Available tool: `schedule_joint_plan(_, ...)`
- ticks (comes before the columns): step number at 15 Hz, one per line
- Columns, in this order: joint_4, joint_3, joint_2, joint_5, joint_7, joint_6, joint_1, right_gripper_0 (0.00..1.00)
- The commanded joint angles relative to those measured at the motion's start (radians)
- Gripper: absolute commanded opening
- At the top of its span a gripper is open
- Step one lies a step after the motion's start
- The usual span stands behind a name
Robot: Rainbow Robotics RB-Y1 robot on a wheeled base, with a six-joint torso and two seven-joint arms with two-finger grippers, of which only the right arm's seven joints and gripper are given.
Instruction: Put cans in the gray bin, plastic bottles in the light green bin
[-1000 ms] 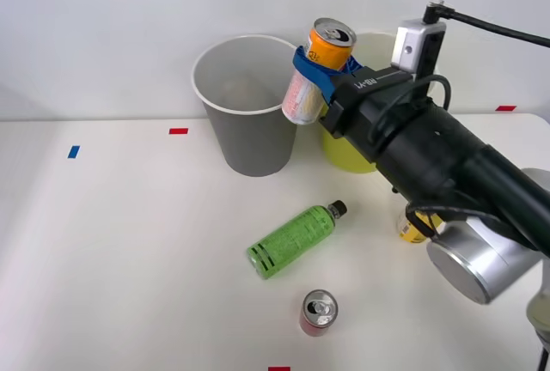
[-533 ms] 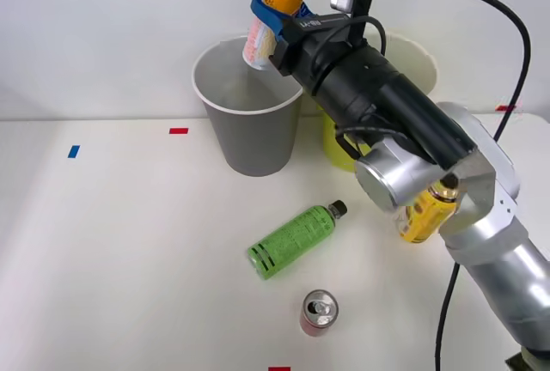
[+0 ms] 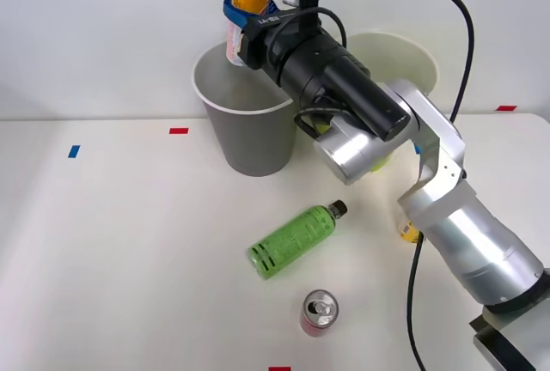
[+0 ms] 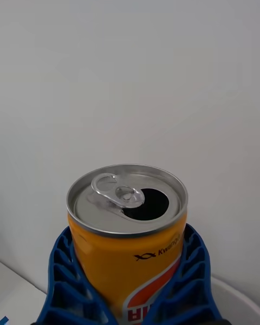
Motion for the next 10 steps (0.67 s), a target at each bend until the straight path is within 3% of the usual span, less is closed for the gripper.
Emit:
schedule_joint_plan(1, 0.011, 0.001, 0.008, 0.006, -0.010, -0.001, -0.006, 0.26)
schedule_joint_plan(2, 0.011, 0.001, 0.008, 0.006, -0.013, -0.001, -0.006, 0.80)
schedule_joint_plan(3, 0.011, 0.001, 0.005, 0.006, -0.015, -0.001, -0.005, 1.00)
schedule_joint_plan(10, 0.004, 0.018, -0.053, 0.059, -0.007, -0.165, 0.026, 1.00)
